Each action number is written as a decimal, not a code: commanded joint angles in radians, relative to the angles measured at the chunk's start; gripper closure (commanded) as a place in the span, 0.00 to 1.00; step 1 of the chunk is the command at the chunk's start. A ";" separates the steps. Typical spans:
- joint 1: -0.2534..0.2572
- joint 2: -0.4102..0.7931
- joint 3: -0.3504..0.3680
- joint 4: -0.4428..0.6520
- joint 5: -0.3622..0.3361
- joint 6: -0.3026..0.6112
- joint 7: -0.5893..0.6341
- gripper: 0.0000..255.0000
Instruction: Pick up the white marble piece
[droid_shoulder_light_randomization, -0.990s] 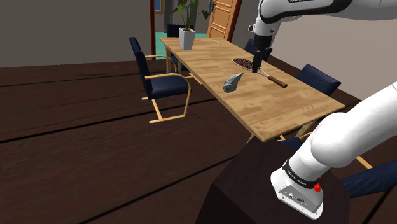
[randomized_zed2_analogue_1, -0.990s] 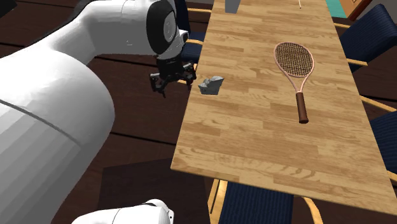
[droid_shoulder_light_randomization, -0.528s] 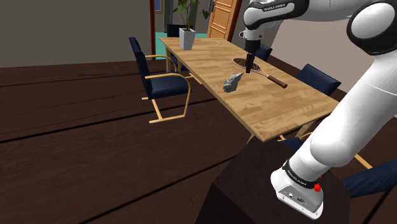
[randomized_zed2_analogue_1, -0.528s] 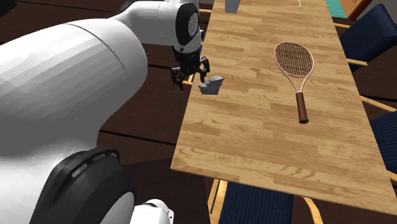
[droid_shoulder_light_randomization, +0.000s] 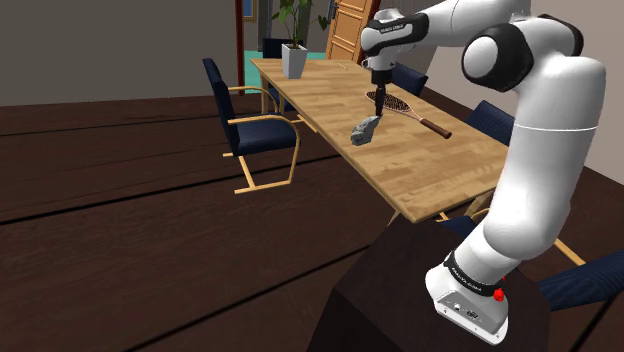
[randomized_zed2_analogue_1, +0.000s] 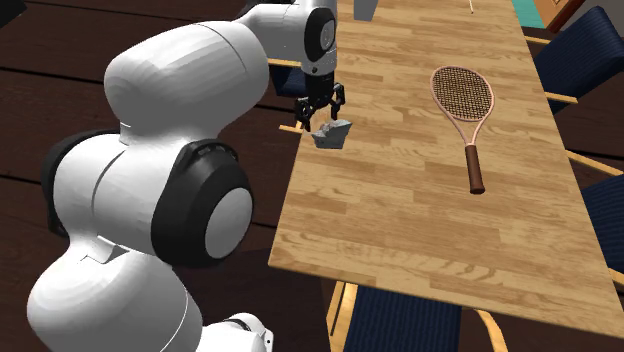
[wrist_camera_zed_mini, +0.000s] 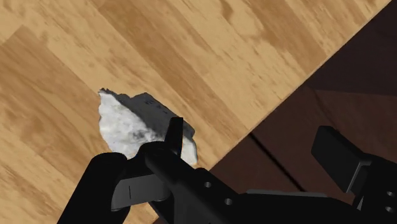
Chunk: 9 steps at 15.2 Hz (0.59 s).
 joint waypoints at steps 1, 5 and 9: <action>-0.032 0.093 0.005 0.100 0.019 -0.021 -0.052 0.00; -0.101 0.309 0.028 0.373 0.054 -0.102 -0.129 0.00; -0.150 0.467 0.046 0.589 0.071 -0.171 -0.163 0.00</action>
